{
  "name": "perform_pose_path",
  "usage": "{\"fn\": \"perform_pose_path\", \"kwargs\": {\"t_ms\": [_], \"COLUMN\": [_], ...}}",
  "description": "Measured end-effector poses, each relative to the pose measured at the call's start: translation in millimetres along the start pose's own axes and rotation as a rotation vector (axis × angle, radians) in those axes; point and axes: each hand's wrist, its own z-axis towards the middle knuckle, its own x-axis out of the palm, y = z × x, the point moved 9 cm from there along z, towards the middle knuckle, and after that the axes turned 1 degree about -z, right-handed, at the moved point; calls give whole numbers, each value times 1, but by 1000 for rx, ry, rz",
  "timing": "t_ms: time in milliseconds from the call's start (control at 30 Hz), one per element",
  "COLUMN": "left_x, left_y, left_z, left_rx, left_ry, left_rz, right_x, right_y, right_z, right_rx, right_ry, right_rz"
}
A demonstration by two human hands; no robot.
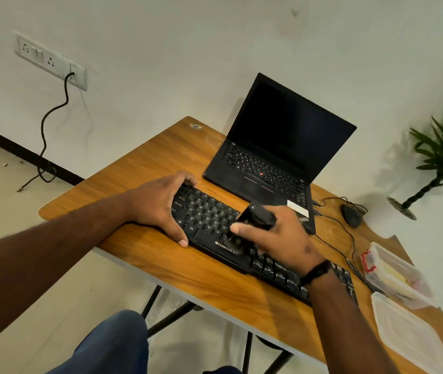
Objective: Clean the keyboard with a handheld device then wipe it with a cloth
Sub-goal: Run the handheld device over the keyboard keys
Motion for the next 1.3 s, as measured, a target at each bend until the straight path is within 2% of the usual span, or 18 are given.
{"fn": "perform_pose_path", "kwargs": {"t_ms": [33, 100, 133, 167, 233, 300, 433, 467, 567, 600, 733, 767, 833, 900, 1000, 1067, 1200, 1300], "left_x": [-1, -1, -2, -1, 0, -1, -2, -2, -1, -1, -1, -1, -1, -1, -2, -1, -1, -1], "left_y": [0, -1, -1, 0, 0, 0, -3, -2, 0, 0, -1, -1, 0, 0, -3, -2, -1, -2], "left_z": [0, -1, -1, -1, -1, -1, -2, -2, 0, 0, -1, -1, -1, -1, -2, -2, -2, -1], "left_rx": [-1, -2, -3, -5, -7, -5, -3, -5, -8, -8, -10, -10, -10, -12, -7, -11, -5, 1], "left_ry": [3, 7, 7, 10, 17, 15, 6, 8, 6, 5, 6, 10, 15, 15, 13, 17, 11, 8], "left_rz": [-6, -21, -24, -26, -31, -33, -28, -30, -24, -16, -14, -17, -23, -24, -22, -20, -9, 2], "right_x": [2, -22, -34, -36, -19, -2, -36, -35, -8, -7, -43, -43, -25, -11, -32, -37, -22, 0], "right_y": [-5, -11, -7, -4, -2, -1, -11, -10, -10, -14, -20, -16, -9, -10, -20, -13, 3, 4], "right_z": [3, 10, 10, 8, 3, -3, -2, -4, -13, -15, -15, -16, -17, -16, -11, -15, -29, -31], "right_rx": [18, 53, 44, 19, -28, -14, 76, 45, 1, 18, 77, 34, -15, 4, 86, 50, -10, 25], "right_ry": [-17, -239, -331, -346, -182, -75, -365, -351, -116, -121, -408, -399, -246, -172, -368, -424, -410, -314], "right_rz": [-63, -283, -337, -274, -86, -77, -299, -240, -29, -55, -246, -168, -1, -92, -315, -367, -367, -230]}}
